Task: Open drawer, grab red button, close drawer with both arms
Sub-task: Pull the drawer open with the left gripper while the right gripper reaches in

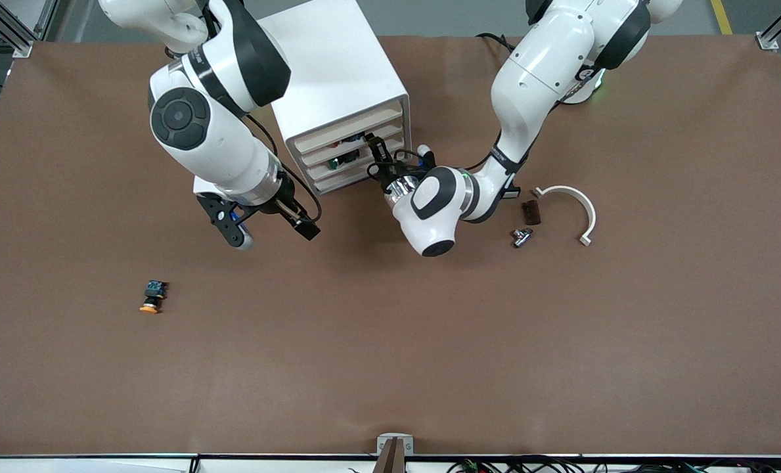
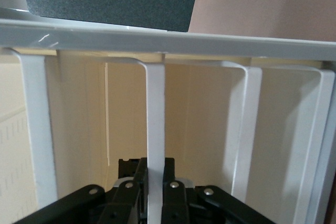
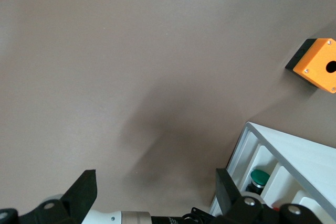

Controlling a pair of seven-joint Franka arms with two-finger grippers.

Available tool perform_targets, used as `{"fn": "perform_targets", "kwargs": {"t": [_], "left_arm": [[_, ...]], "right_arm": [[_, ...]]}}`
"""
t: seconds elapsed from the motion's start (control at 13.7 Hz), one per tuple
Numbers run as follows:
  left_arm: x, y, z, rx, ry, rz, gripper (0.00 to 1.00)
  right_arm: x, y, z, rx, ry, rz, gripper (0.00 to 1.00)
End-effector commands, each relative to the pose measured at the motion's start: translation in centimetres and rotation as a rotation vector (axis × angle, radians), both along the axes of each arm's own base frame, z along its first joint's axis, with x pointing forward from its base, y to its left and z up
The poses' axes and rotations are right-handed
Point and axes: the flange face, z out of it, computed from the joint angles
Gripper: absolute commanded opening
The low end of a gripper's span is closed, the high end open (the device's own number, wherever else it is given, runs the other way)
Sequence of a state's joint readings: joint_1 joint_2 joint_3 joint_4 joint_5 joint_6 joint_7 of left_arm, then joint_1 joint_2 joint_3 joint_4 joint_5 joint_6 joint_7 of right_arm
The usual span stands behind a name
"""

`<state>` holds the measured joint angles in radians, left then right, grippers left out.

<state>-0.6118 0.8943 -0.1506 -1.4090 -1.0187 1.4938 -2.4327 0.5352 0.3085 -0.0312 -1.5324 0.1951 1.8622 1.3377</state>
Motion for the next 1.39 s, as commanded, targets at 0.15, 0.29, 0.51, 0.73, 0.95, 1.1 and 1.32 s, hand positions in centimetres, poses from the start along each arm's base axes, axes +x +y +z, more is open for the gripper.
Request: {"fn": "perform_targets", "kwargs": {"t": [0.15, 0.29, 0.51, 0.73, 0.95, 1.1, 1.32], "left_arm": [[4.0, 1.9, 0.9, -0.014, -0.046, 0.051, 0.00], [6.9, 3.8, 1.6, -0.038, -0.121, 0.076, 0.00], [9.8, 5.8, 2.1, -0.074, -0.208, 0.097, 0.02], [11.6, 7.2, 2.4, -0.080, -0.265, 0.121, 0.05], [12.4, 8.1, 2.7, -0.084, -0.269, 0.141, 0.66], [12.4, 8.2, 2.8, -0.084, -0.277, 0.137, 0.99], [15.4, 11.3, 5.7, -0.117, -0.327, 0.190, 0.99]], "right_arm": [[-0.1, 2.0, -0.1, 0.031, -0.018, -0.055, 1.00], [-0.3, 2.8, -0.6, 0.030, -0.016, -0.049, 1.00], [-0.8, 3.8, -1.0, 0.029, -0.016, -0.042, 1.00], [-1.8, 5.7, -2.3, 0.020, -0.001, -0.040, 1.00], [-3.3, 7.9, -3.7, 0.008, 0.015, -0.023, 1.00], [-4.5, 9.0, -5.5, -0.008, 0.030, -0.002, 1.00], [-7.0, 10.8, -7.8, -0.024, 0.042, 0.011, 1.00]]}}
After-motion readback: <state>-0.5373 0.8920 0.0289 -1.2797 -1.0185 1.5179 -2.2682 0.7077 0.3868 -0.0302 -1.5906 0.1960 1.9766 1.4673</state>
